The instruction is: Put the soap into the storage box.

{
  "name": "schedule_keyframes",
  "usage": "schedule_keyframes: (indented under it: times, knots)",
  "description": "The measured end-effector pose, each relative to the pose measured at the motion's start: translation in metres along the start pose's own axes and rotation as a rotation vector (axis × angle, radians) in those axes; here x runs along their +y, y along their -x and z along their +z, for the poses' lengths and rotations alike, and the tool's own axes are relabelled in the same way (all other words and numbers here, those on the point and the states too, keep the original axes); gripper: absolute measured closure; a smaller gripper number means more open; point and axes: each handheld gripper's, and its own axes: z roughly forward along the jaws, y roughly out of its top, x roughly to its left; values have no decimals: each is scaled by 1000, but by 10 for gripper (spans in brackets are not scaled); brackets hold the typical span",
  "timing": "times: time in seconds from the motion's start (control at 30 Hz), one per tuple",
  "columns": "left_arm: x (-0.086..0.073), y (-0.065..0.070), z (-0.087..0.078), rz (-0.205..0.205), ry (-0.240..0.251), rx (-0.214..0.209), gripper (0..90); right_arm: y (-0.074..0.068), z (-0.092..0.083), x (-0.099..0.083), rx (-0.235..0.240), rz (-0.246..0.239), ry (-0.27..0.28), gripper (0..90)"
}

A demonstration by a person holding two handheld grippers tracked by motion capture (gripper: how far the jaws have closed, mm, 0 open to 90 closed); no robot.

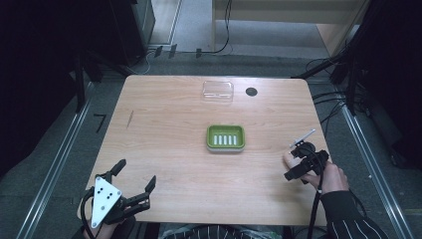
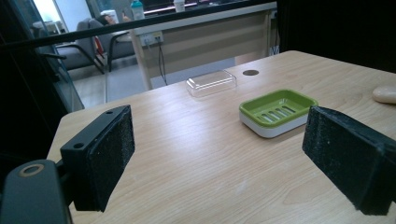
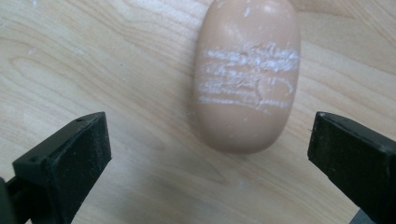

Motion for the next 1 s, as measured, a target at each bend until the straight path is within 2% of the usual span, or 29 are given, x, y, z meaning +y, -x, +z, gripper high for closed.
schedule_keyframes:
  times: [0.2, 0.4, 0.8, 0.93, 1.0]
  knots:
    - [0, 0, 0, 2, -2, -1, 96, 9, 3, 6, 18, -3, 10, 0]
    - [0, 0, 0, 8, -3, -4, 96, 18, 11, 16, 46, -3, -12, 0]
    - [0, 0, 0, 5, -1, -3, 96, 22, 25, 32, 55, -29, -57, 0]
    - [0, 0, 0, 5, -1, -3, 96, 23, 28, 35, 61, -40, -71, 49]
    - [0, 0, 0, 5, -2, -3, 96, 22, 29, 36, 61, -31, -73, 90]
